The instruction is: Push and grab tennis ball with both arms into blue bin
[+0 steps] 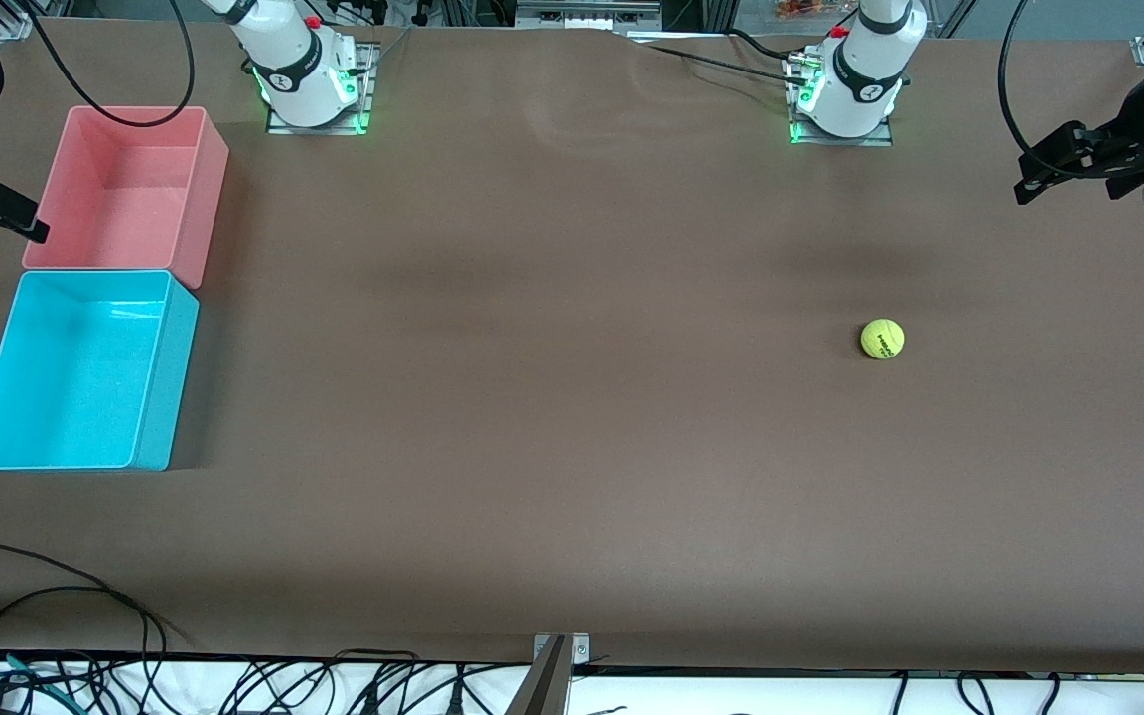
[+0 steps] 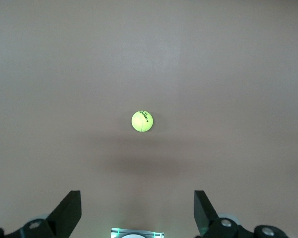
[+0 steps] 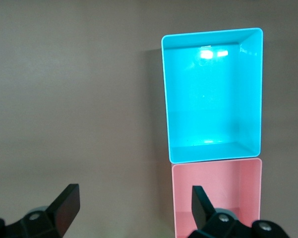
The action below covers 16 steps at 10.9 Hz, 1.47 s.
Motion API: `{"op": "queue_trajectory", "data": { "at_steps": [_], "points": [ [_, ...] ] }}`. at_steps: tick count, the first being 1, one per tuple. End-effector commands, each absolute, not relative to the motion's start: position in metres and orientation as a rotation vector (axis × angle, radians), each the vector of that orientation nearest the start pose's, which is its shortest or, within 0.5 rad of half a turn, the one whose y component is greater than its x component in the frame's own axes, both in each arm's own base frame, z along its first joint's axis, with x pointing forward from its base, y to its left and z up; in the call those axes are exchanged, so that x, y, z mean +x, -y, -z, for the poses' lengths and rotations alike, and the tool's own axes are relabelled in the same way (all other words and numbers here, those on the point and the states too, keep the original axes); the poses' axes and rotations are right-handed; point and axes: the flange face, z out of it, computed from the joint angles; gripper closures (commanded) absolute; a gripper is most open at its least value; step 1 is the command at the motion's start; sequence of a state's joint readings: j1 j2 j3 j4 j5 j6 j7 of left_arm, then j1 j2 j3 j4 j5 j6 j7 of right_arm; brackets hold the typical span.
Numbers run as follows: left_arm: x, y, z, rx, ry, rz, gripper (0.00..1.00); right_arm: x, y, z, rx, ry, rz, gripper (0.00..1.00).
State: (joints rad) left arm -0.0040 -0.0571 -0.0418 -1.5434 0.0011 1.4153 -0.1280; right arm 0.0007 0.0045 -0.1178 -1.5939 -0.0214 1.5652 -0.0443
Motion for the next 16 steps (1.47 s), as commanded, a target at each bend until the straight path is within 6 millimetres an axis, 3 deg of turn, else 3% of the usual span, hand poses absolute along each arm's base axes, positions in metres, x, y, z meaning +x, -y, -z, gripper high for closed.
{"op": "queue_trajectory", "data": {
  "at_steps": [1, 16],
  "points": [
    [0.518, 0.025, -0.660, -3.143, 0.146, -0.125, 0.00, 0.548, 0.067, -0.619, -3.158, -0.107, -0.054, 0.00],
    [0.507, 0.037, -0.656, -3.153, 0.109, -0.255, 0.00, 0.545, 0.067, -0.619, -3.155, -0.107, -0.073, 0.00]
  ]
}}
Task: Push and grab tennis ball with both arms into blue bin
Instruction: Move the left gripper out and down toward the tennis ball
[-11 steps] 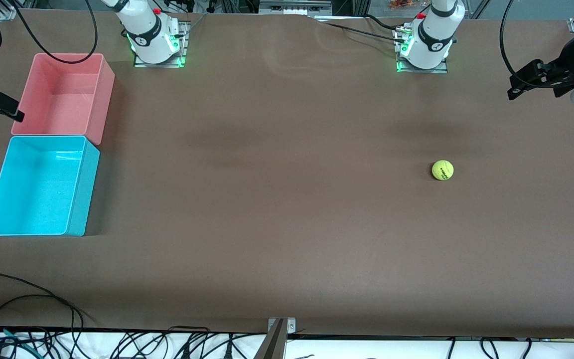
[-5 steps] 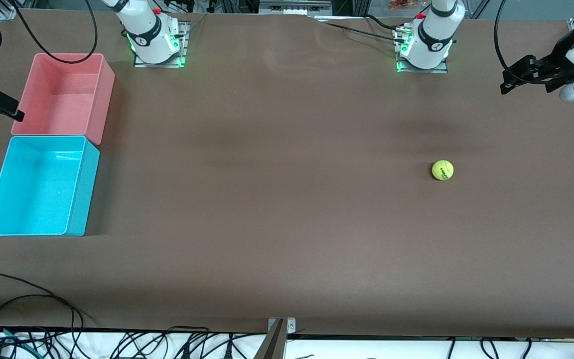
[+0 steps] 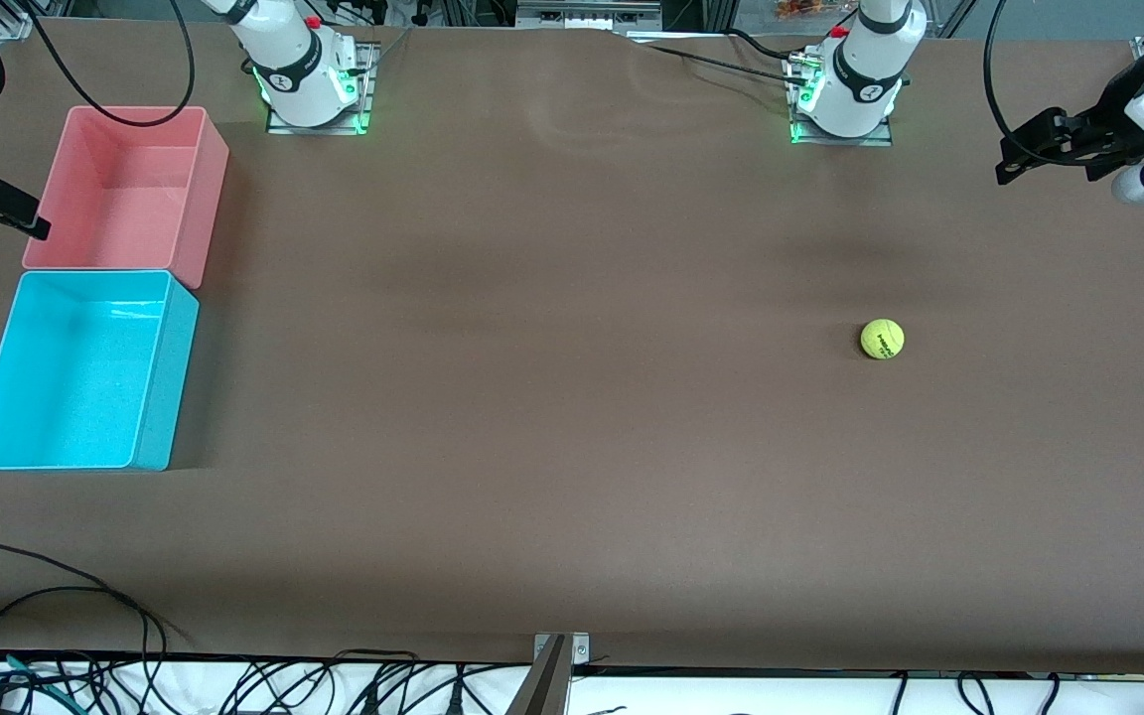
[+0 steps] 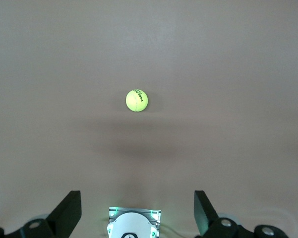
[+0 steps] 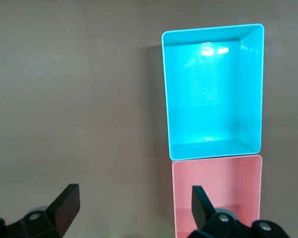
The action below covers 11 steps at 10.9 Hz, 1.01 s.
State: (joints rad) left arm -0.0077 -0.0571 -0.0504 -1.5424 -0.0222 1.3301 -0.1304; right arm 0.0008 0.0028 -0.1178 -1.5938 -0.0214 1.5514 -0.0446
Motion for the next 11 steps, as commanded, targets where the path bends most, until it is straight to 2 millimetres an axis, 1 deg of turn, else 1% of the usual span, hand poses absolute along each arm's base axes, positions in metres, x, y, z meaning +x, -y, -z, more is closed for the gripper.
{"op": "queue_trajectory", "data": {
  "at_steps": [1, 4, 5, 9, 11],
  "points": [
    [0.506, 0.038, -0.657, -3.156, 0.102, -0.250, 0.00, 0.545, 0.067, -0.619, -3.155, -0.107, -0.073, 0.00],
    [0.505, 0.049, -0.659, -3.156, 0.070, -0.234, 0.00, 0.545, 0.068, -0.619, -3.155, -0.109, -0.075, 0.00],
    [0.504, 0.061, -0.660, -3.143, 0.031, -0.221, 0.00, 0.545, 0.068, -0.619, -3.155, -0.109, -0.073, 0.00],
    [0.504, 0.063, -0.660, -3.136, 0.025, -0.217, 0.00, 0.546, 0.067, -0.618, -3.155, -0.107, -0.073, 0.00],
    [0.504, 0.059, -0.660, -3.146, 0.037, -0.219, 0.00, 0.545, 0.068, -0.619, -3.155, -0.109, -0.073, 0.00]
  ]
}}
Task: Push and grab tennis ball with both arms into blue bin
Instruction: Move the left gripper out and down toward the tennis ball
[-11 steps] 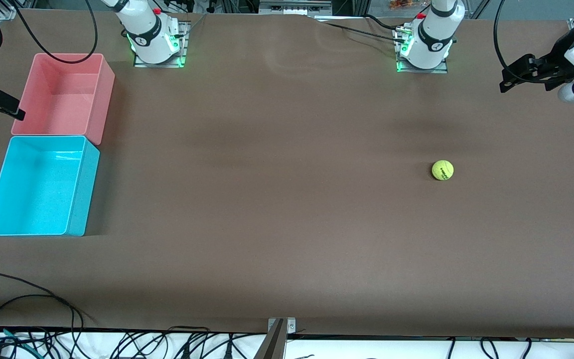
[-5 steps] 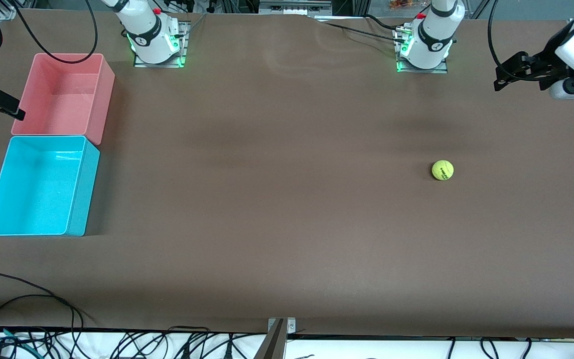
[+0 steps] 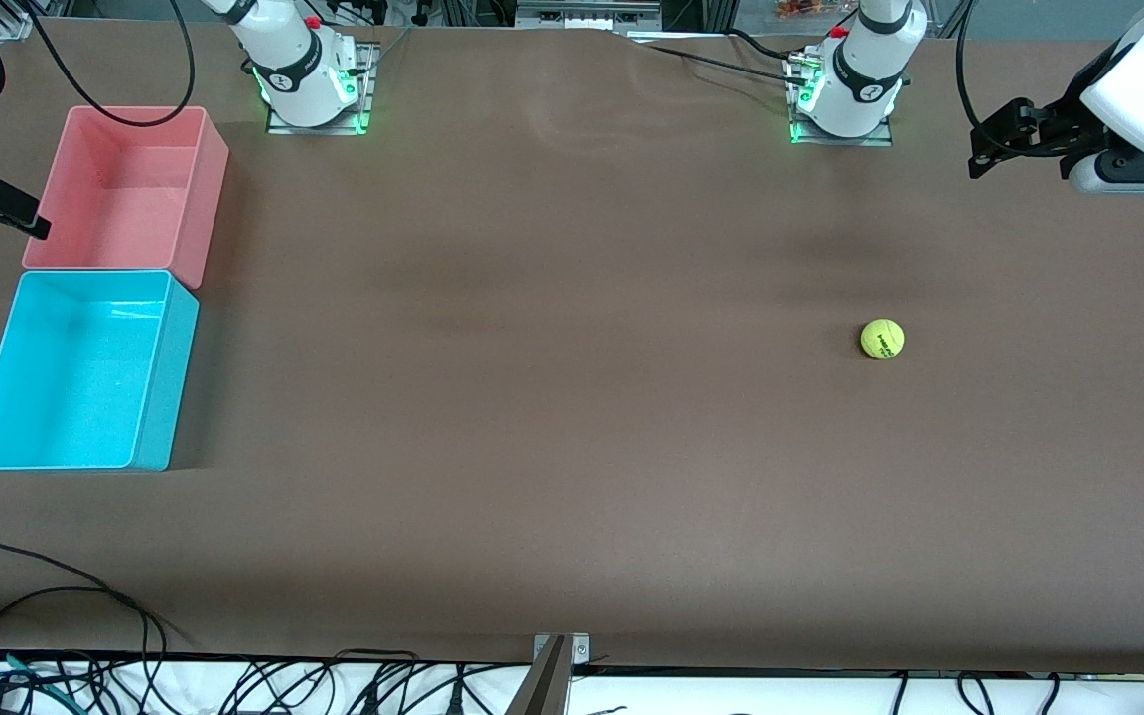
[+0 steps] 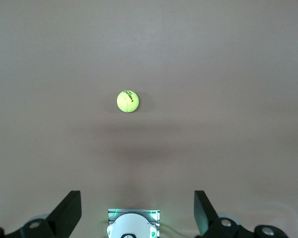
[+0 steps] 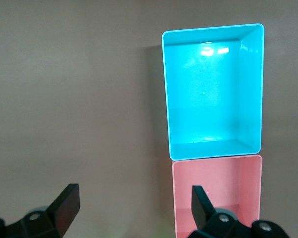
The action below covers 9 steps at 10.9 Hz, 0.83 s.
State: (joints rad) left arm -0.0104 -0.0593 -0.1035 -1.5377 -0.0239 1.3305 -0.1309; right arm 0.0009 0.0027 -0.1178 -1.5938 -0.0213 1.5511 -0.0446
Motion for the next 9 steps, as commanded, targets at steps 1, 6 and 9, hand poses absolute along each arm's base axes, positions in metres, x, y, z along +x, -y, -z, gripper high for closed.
{"op": "queue_trajectory", "data": {
  "at_steps": [1, 6, 9],
  "points": [
    [0.505, 0.054, -0.660, -3.152, 0.050, -0.221, 0.00, 0.545, 0.068, -0.619, -3.155, -0.109, -0.073, 0.00],
    [0.502, 0.053, -0.662, -3.159, 0.050, -0.183, 0.00, 0.547, 0.068, -0.616, -3.155, -0.112, -0.077, 0.00],
    [0.487, 0.047, -0.655, -3.155, 0.074, -0.145, 0.00, 0.548, 0.067, -0.615, -3.155, -0.107, -0.077, 0.00]
  ]
}}
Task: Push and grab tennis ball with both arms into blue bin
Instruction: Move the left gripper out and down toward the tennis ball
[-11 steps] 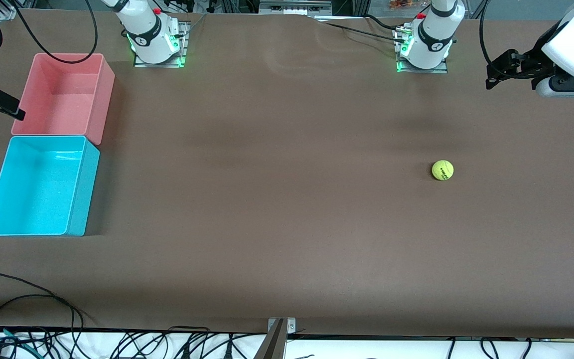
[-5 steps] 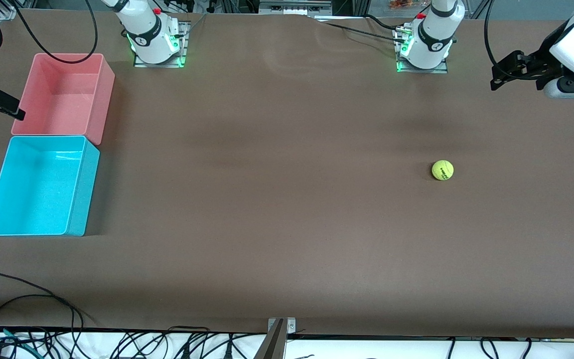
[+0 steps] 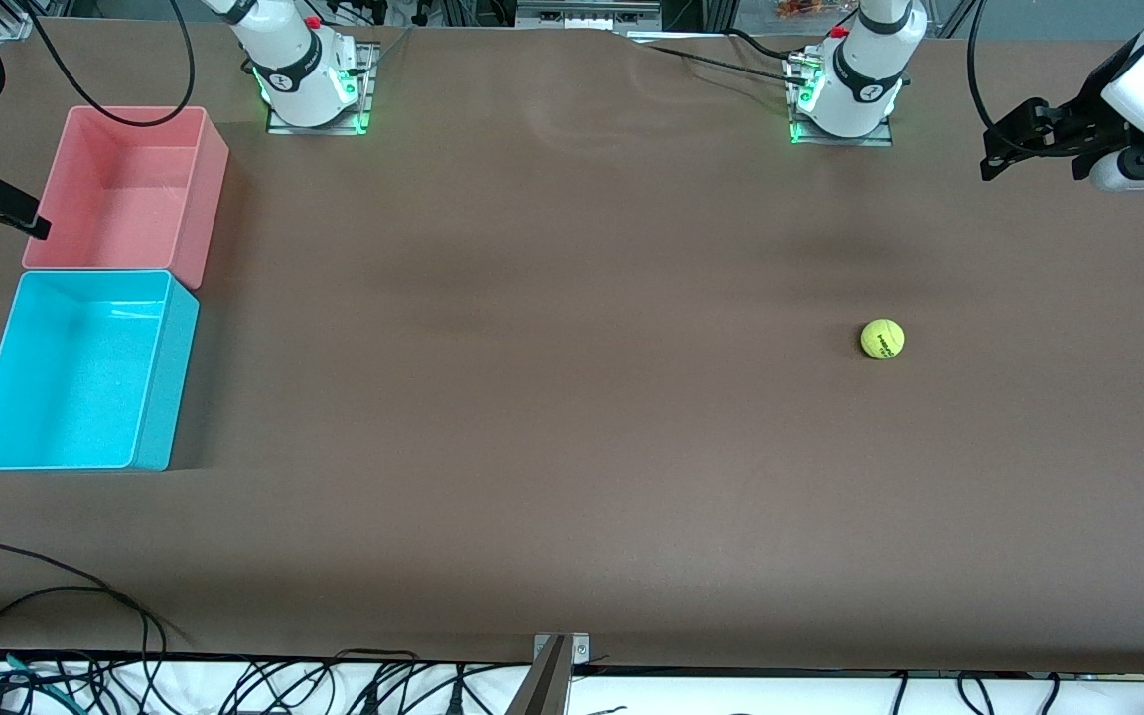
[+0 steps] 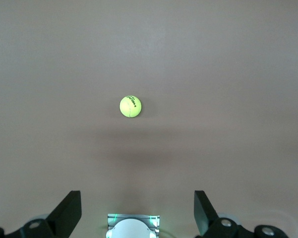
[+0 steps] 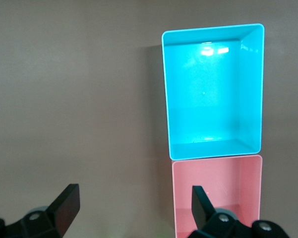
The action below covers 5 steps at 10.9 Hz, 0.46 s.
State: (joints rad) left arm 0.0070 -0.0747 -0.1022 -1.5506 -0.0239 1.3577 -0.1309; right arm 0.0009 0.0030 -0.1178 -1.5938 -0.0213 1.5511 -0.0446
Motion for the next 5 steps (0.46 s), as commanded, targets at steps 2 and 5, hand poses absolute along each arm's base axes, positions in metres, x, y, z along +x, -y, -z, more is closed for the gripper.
{"op": "queue_trajectory", "data": {
  "at_steps": [2, 5],
  "points": [
    [0.486, 0.042, -0.651, -3.151, 0.092, -0.159, 0.00, 0.548, 0.067, -0.615, -3.155, -0.107, -0.077, 0.00],
    [0.488, 0.040, -0.635, -3.141, 0.097, -0.206, 0.00, 0.547, 0.066, -0.617, -3.155, -0.105, -0.080, 0.00]
  ]
}}
